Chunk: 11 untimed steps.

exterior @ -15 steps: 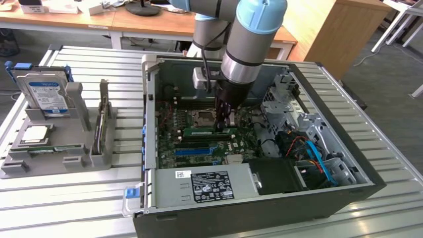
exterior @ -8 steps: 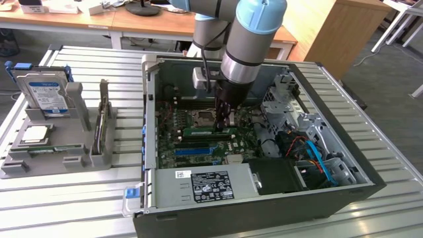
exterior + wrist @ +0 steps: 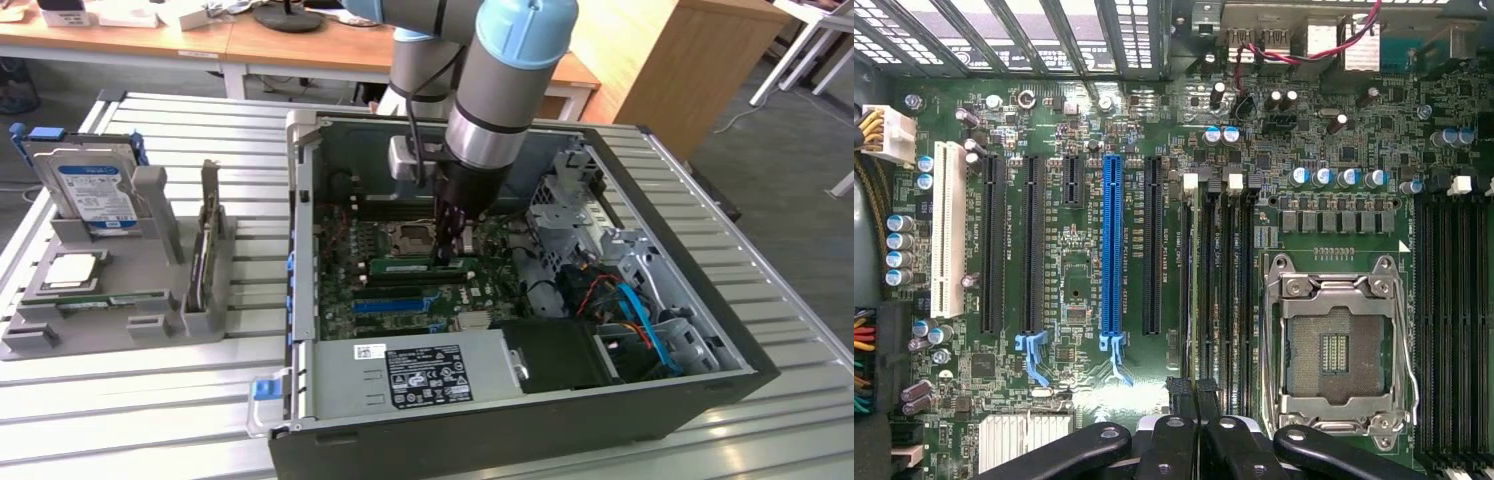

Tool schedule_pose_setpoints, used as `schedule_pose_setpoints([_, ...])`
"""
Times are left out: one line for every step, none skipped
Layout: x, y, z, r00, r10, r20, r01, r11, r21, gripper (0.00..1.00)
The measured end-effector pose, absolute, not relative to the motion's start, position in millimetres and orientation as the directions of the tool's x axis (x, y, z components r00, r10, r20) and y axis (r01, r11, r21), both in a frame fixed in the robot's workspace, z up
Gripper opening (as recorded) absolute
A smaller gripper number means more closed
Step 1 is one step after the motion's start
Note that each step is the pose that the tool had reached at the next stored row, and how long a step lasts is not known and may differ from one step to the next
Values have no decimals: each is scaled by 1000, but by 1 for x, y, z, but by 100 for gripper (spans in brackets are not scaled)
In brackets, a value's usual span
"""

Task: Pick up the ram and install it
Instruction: 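Insert the ram into the slot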

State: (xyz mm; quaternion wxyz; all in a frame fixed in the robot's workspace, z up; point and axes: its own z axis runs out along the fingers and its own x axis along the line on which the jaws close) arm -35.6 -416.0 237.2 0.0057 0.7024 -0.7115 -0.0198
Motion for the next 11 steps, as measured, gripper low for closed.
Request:
schedule_pose_setpoints([-36,-416,237,-13,-1000,-20,-999,13,36,12])
schedule_pose_setpoints([-36,-416,237,-13,-1000,-20,-999,13,36,12])
schedule_pose_setpoints([-36,-416,237,-13,-1000,-20,-999,13,36,12])
schedule_pose_setpoints([-36,-416,237,-13,-1000,-20,-999,13,36,12])
schedule_pose_setpoints([-36,-416,237,-13,-1000,-20,-999,13,36,12])
schedule_pose_setpoints([-36,-416,237,-13,-1000,-20,-999,13,36,12])
schedule_pose_setpoints([-36,-416,236,-13,-1000,-20,-999,13,36,12])
schedule_pose_setpoints([-36,-416,236,-13,-1000,-20,-999,13,36,12])
schedule_pose_setpoints([-36,-416,236,-13,-1000,-20,-999,13,36,12])
schedule_pose_setpoints([-36,-416,235,-13,-1000,-20,-999,13,36,12])
schedule_pose_setpoints([-36,-416,235,-13,-1000,-20,-999,13,36,12])
